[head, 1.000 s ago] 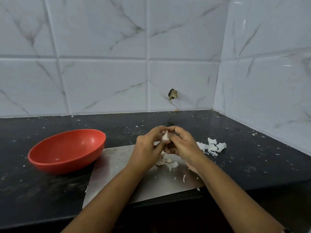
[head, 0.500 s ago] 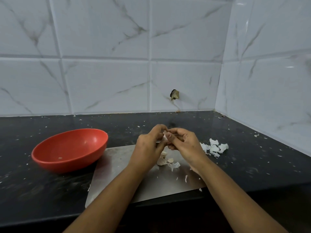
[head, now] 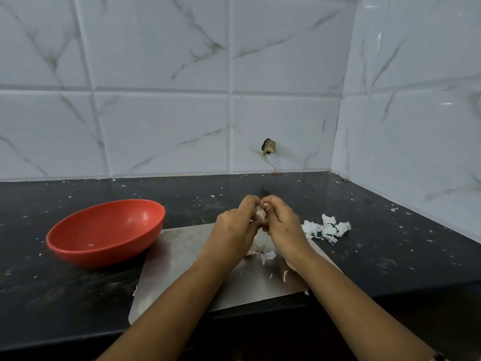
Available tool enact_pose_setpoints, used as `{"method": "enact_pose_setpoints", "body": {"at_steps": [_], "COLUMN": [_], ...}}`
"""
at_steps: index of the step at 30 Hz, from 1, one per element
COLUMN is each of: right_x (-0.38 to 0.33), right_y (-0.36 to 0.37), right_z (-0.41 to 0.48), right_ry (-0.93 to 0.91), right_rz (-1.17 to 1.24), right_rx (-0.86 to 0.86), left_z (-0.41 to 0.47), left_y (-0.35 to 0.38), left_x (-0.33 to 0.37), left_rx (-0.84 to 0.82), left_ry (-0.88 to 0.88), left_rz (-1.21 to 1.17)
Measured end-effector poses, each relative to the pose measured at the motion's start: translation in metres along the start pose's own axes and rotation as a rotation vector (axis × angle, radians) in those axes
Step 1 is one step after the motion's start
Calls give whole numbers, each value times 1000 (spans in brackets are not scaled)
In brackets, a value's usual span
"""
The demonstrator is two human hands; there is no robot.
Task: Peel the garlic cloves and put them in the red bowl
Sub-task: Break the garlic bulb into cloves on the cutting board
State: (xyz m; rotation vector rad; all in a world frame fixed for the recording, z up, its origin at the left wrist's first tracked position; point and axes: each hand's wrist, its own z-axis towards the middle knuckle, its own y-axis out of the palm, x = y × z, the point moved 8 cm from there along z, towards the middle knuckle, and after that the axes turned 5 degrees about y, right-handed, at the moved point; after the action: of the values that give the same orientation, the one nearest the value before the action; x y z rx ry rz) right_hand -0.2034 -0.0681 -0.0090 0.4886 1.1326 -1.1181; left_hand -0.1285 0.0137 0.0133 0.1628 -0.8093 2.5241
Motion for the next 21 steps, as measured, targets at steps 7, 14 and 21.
{"method": "enact_pose_setpoints", "body": {"at_steps": [7, 14, 21], "right_x": [15, 22, 12], "right_y": [-3, -18, 3], "right_z": [4, 9, 2], "right_ry": [156, 146, 12], "right_rz": [112, -150, -469], "right_rx": [32, 114, -83], "left_z": [-2, -6, -10], "left_y": [1, -1, 1], "left_x": [-19, -40, -50], "left_rx": [-6, 31, 3], "left_ry": [-194, -354, -410], "left_rz": [-249, -331, -342]}}
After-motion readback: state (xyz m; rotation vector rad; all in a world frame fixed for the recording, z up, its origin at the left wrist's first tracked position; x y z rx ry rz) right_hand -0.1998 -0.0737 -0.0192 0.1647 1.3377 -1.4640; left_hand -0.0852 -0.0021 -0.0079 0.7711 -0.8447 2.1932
